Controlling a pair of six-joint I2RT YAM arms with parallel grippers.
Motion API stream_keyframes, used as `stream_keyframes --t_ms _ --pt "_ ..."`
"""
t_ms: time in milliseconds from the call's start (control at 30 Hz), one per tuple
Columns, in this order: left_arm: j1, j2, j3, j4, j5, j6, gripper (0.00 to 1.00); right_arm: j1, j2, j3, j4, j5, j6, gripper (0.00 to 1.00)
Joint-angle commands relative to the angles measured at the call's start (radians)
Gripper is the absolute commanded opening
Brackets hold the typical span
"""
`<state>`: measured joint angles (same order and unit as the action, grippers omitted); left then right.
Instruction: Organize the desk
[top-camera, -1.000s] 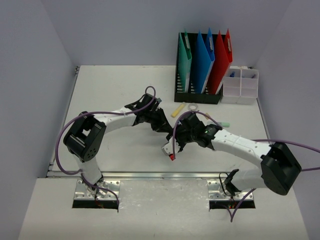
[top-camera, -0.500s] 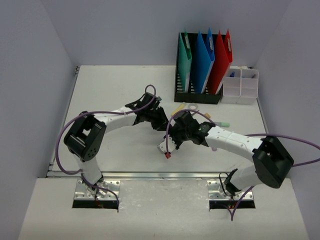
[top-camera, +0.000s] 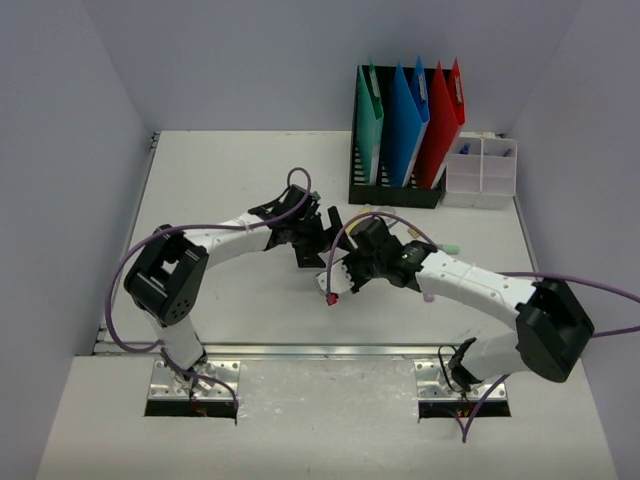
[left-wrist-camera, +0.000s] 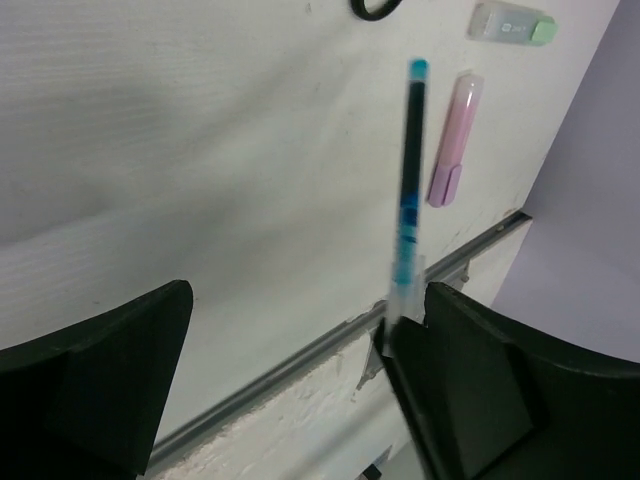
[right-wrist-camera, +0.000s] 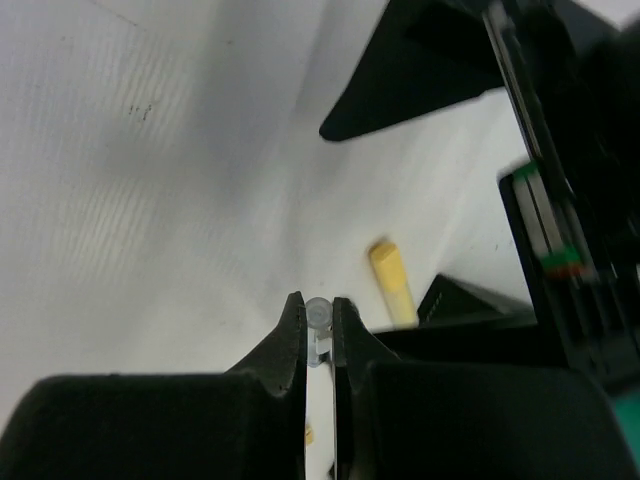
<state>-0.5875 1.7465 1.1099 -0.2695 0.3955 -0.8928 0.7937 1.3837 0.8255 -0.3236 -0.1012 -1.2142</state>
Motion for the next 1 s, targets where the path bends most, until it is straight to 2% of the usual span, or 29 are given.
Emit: stream_keyframes --t_ms 0,33,100,167,233,333,467,567,633,800,967 --pt "0.067 -0.104 0.04 -0.024 -0.119 0.082 1.0 -0.059 -0.139 0.114 -0.078 0.086 0.544 0.0" --pt "0.076 -0.112 0.05 -0.034 -0.138 0.102 1.0 -0.087 -0.158 0.136 -0.099 0.106 0.673 0.0" --pt "0.087 -0.122 0.067 -0.05 -0.173 0.142 1.0 -0.149 -0.184 0.176 -0.144 0.131 0.826 0.0" --pt "0.089 -0.132 0.076 -0.06 -0.221 0.182 1.0 -0.305 -0.261 0.167 -0.135 0.205 1.043 0.0" --pt "0.09 -0.142 0.072 -0.053 -0.236 0.206 1.0 -0.411 -0.306 0.137 -0.076 0.31 1.117 0.0" --pt "0.091 -0.139 0.064 -0.03 -0.228 0.205 1.0 -0.536 -0.343 0.117 0.051 0.452 1.173 0.0" --pt "0.091 -0.115 0.079 -0.025 -0.209 0.202 1.0 -0.639 -0.261 0.166 0.206 0.679 1.277 0.0" --pt "0.094 -0.107 0.081 -0.019 -0.203 0.203 1.0 -0.738 -0.191 0.228 0.309 0.69 1.364 0.0" --pt "0.098 -0.099 0.079 -0.013 -0.198 0.203 1.0 -0.783 -0.125 0.249 0.438 0.691 1.401 0.0" --pt "0.115 -0.072 0.082 -0.009 -0.175 0.209 1.0 -0.789 0.037 0.294 0.768 0.741 1.338 0.0" --pt "0.129 -0.034 0.086 -0.001 -0.148 0.204 1.0 -0.842 0.195 0.42 0.891 0.774 1.347 0.0"
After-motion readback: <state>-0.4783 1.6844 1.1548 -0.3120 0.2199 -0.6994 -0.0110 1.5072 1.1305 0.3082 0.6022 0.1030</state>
